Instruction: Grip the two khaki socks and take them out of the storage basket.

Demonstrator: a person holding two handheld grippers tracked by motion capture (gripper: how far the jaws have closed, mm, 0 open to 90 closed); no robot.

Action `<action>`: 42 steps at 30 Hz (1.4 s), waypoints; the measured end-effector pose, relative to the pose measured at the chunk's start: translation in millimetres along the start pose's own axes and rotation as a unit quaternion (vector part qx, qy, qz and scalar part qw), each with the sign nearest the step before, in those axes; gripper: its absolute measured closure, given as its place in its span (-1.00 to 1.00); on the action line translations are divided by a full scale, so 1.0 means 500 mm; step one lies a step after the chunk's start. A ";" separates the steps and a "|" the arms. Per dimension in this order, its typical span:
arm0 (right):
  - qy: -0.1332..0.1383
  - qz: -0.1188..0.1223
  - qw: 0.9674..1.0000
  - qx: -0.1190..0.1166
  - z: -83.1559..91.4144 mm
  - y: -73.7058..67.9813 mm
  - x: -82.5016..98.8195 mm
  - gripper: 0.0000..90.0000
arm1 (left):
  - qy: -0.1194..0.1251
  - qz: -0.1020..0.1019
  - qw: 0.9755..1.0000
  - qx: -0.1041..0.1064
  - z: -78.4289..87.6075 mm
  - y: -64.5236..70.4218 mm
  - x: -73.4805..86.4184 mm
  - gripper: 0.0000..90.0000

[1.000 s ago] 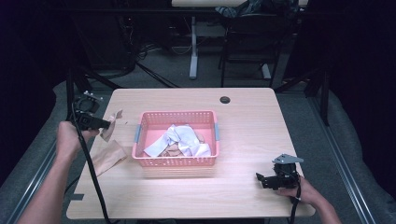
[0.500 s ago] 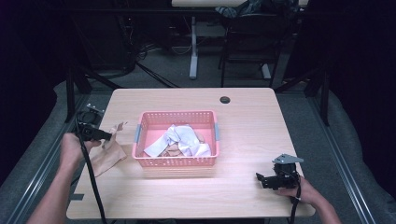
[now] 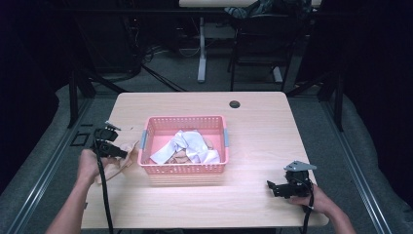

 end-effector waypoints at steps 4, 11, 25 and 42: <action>0.000 0.000 1.000 0.000 0.000 0.000 0.000 -1.00 | -0.009 0.000 1.000 0.010 -0.029 0.007 0.004 0.80; 0.000 0.000 1.000 0.000 0.000 0.000 0.000 -1.00 | -0.002 0.003 1.000 0.012 -0.031 0.009 0.004 0.57; 0.000 0.000 1.000 0.000 0.000 0.000 0.000 -1.00 | 0.068 0.017 0.997 -0.023 0.068 0.000 0.027 -0.40; 0.000 0.000 1.000 0.000 0.000 0.000 0.000 -1.00 | 0.093 -0.006 0.994 -0.052 0.129 0.027 0.122 -0.83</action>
Point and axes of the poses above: each handheld gripper's, and its own axes: z roughly backward along the jaws, x roughly out of its underside, y roughly to its right, the point moved 1 cm from there along -z, roughly forward along the jaws, and after that the axes turned 12 degrees about -x, right-handed, at the moved point
